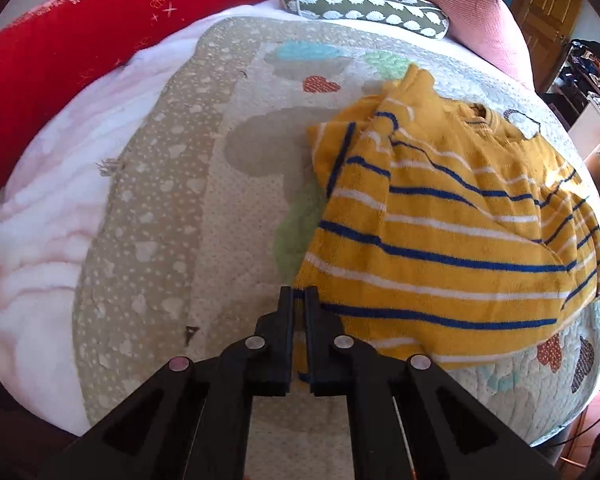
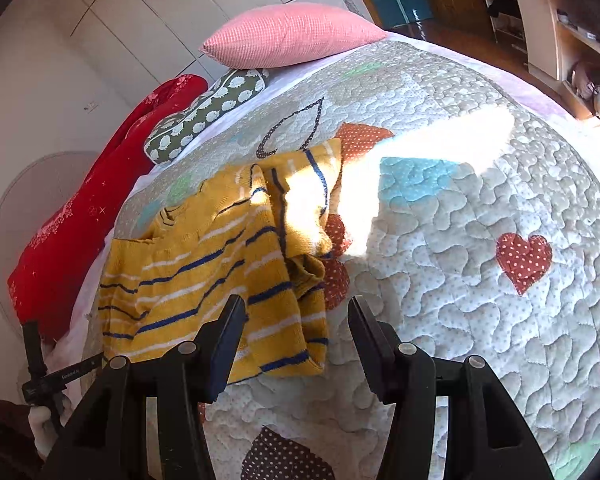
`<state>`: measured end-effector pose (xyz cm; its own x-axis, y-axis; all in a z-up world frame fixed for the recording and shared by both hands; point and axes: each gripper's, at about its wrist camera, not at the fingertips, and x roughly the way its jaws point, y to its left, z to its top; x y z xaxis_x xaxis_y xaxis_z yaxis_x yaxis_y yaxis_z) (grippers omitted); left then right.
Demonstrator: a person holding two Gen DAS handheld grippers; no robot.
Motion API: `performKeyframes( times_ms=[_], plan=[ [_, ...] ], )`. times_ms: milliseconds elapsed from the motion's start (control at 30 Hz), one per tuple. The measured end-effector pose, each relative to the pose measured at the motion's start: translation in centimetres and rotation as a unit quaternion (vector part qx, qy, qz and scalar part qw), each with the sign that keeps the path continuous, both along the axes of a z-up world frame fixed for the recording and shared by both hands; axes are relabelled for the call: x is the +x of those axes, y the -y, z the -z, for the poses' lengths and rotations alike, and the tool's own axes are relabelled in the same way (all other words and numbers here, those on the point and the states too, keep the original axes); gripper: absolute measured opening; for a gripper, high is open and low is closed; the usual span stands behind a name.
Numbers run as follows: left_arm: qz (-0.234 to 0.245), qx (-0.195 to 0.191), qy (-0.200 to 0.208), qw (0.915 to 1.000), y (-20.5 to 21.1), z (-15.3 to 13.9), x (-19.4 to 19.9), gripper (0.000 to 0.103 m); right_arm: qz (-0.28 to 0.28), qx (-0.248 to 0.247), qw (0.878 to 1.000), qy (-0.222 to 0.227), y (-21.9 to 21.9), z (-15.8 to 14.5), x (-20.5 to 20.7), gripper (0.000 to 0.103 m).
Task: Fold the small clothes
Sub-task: 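Open both tools and withdraw them from the folded sweater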
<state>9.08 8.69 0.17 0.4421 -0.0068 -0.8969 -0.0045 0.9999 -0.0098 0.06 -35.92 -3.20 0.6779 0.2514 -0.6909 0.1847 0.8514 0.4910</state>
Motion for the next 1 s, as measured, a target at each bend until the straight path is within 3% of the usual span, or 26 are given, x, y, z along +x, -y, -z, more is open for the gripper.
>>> performKeyframes(
  times_ms=[133, 267, 367, 400, 433, 533, 567, 667, 867, 933, 1000],
  plan=[
    [-0.004, -0.011, 0.012, 0.9999, -0.7, -0.9, -0.9, 0.006, 0.001, 0.012, 1.0, 0.0, 1.1, 0.2, -1.3, 0.058],
    [-0.016, 0.01, 0.023, 0.9996, 0.2, -1.0, -3.0, 0.008, -0.029, 0.015, 0.999, -0.007, -0.6, 1.2, -0.5, 0.058],
    [-0.029, -0.021, 0.026, 0.999, -0.3, -1.4, -4.6, 0.009, -0.05, 0.002, 0.999, -0.021, -2.6, 2.2, 0.6, 0.056],
    [-0.037, -0.029, 0.027, 0.9985, -0.7, -1.6, -5.1, 0.012, -0.056, -0.002, 0.998, -0.025, -2.9, 2.4, 1.0, 0.029],
    [-0.045, -0.035, 0.029, 0.998, -1.0, -1.8, -5.6, 0.014, -0.052, -0.005, 0.998, -0.031, -2.9, 2.5, 1.2, 0.016],
    [-0.066, -0.05, 0.037, 0.9959, -2.2, -2.2, -7.0, 0.026, -0.002, 0.019, 0.999, -0.029, -0.6, 2.5, 1.2, 0.009],
    [-0.07, -0.054, 0.038, 0.9953, -2.5, -2.2, -7.2, 0.028, 0.021, 0.004, 0.999, -0.038, 0.2, 2.7, 1.1, 0.006],
    [-0.081, -0.067, 0.037, 0.9938, -3.3, -2.2, -7.9, 0.032, 0.059, 0.0, 0.997, -0.055, 2.9, 3.2, 0.4, 0.006],
    [-0.076, -0.084, 0.029, 0.9932, -2.2, -1.3, -8.2, 0.04, 0.049, 0.021, 0.998, -0.041, 4.4, 2.7, -2.8, 0.007],
    [-0.073, -0.086, 0.026, 0.9933, -1.5, -1.0, -8.3, 0.041, 0.044, 0.028, 0.998, -0.035, 4.2, 2.7, -3.8, 0.01],
    [-0.071, -0.095, 0.027, 0.9926, -0.8, -0.8, -8.7, 0.043, 0.043, 0.029, 0.998, -0.028, 3.7, 2.7, -4.7, 0.021]
  ],
)
